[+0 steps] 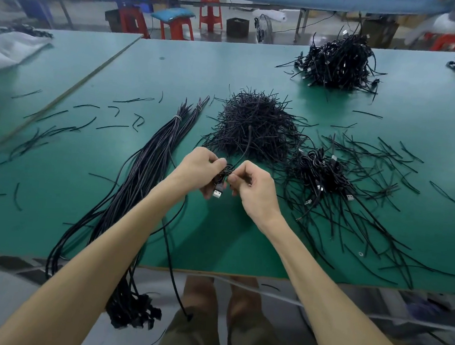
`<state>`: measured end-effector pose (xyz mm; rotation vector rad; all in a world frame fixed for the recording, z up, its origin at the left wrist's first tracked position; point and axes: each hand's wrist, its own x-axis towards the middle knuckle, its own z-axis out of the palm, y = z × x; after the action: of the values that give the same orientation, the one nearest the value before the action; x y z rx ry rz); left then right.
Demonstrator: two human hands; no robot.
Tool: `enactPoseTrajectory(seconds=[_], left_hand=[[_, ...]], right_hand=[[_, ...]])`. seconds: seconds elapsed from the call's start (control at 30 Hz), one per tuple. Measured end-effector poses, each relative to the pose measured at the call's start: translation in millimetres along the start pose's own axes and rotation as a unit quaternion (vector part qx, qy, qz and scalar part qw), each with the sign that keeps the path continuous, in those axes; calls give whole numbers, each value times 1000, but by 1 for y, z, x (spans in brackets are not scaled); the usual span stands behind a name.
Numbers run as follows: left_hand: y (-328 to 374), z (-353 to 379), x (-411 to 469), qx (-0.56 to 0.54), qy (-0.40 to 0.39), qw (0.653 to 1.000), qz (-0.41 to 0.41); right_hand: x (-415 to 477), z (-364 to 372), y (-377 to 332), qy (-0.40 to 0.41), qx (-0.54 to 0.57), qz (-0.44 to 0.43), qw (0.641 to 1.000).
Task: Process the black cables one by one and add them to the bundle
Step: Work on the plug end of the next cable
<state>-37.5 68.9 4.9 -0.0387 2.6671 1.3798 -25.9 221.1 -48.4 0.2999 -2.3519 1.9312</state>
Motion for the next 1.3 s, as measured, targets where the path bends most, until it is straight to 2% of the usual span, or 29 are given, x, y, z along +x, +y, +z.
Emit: enactPoseTrajectory(seconds=[0.2, 0.3, 0.47, 0.63, 0.73, 0.83, 1.07, 1.17, 1.23, 1.3], left_hand=[[-6, -3, -9, -169, -74, 983, -23], [-9, -7, -13, -197, -86, 977, 3], [-13, -19, -21, -116, -135, 980, 93], [-17, -21, -23, -75, -82, 985, 131], [-18, -22, -22, 34, -46, 976, 212], [-13, -25, -24, 142, -50, 950, 273], [-2, -24, -29, 295, 10, 913, 282], [3, -20, -32, 318, 47, 898, 301], [4, -15, -32, 321, 82, 898, 289], [4, -8, -31, 293, 107, 919, 241]], right_hand=[[-2, -1, -3, 7, -17, -25, 1000], [-2, -3, -2, 25, -9, -29, 999], [-2, -4, -1, 35, -1, -25, 999], [-2, -3, -2, 32, -7, -33, 999], [-1, -2, -2, 17, -7, -34, 999], [0, -1, 1, -1, -13, -29, 999], [1, -3, 5, -32, 31, -29, 999], [0, -4, 4, -42, 84, -27, 995], [0, -4, 4, -43, 105, -31, 993], [1, -4, 6, -41, 114, -25, 992]])
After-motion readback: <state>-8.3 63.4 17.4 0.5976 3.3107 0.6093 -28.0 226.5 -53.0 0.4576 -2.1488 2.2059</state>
